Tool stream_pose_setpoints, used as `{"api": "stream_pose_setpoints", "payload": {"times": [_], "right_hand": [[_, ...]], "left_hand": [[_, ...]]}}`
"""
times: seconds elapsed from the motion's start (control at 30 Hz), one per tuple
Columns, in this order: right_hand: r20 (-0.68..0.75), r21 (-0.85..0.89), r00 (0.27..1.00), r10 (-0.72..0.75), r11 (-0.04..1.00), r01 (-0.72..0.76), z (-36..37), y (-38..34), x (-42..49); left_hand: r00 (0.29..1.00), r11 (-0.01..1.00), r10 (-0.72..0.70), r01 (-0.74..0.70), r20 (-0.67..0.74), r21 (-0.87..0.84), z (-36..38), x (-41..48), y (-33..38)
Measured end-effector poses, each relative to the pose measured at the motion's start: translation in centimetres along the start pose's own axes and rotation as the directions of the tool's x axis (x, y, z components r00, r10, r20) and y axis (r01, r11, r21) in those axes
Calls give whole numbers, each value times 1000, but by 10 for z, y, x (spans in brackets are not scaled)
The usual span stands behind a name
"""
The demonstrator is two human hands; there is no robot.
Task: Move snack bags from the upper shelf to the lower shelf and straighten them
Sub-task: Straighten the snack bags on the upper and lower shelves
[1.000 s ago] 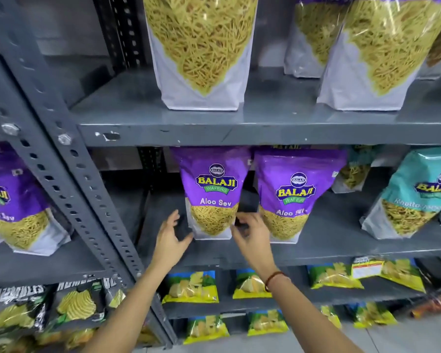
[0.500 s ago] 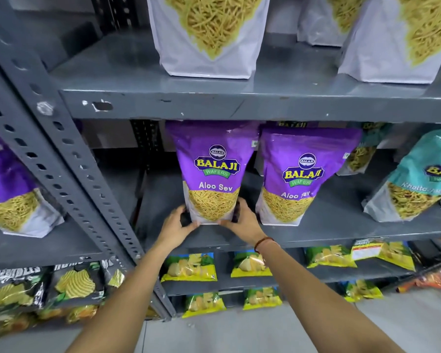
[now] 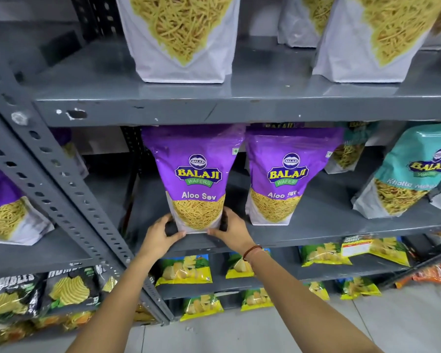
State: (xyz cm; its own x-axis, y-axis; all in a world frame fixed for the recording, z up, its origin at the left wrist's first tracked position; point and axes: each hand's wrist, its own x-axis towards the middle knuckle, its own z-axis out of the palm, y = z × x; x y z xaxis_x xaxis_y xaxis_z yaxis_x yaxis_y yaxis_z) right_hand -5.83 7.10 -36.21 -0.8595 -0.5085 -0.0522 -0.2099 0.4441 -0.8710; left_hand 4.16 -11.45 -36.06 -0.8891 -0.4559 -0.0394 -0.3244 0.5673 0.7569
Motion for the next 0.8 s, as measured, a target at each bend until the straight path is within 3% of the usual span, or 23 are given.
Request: {"api": "stream_pose_setpoints", "payload": {"times": [0.07,0.13,0.2,0.27,0.33,0.43,0.53,0.63,0.73,0.8], "right_hand": [[-5,-20,1000,-16,1000,16,-3,1,-7],[-74,-46,997,-24,999,20,-11,6,-21],[-186,-39,982,-23,999,16,-27,18,-37],[-329,13,944,9,1000,-5,-50,31,-51],[-457,72,887,63,997,-34,-75,42,-59],[-533,106,840,102,993,-54,-108,57,-58],[-404,151,903,144,984,-89,-127,76,-46],[-250,140,965,72,989,-38,-136,86,-32],[-186,99,983,12,995,6,-141,89,-19],[-168,105,986,6,994,12,-147,90,-14]], "left_hand": [[999,999,-33,33,-26,-2,4,-5,2],[983,995,-46,29,-179,-97,13,-16,8],[923,986,-2,-62,-385,-156,23,-36,21],[878,983,109,-166,-466,-83,35,-53,39],[897,965,228,-260,-379,-35,52,-58,57],[935,941,335,-338,-121,-13,83,-45,83],[958,958,286,-285,10,-14,114,-21,101],[982,985,168,-171,85,32,133,7,104],[987,994,106,-110,119,25,140,27,99],[991,995,77,-70,107,-66,142,34,100]]}}
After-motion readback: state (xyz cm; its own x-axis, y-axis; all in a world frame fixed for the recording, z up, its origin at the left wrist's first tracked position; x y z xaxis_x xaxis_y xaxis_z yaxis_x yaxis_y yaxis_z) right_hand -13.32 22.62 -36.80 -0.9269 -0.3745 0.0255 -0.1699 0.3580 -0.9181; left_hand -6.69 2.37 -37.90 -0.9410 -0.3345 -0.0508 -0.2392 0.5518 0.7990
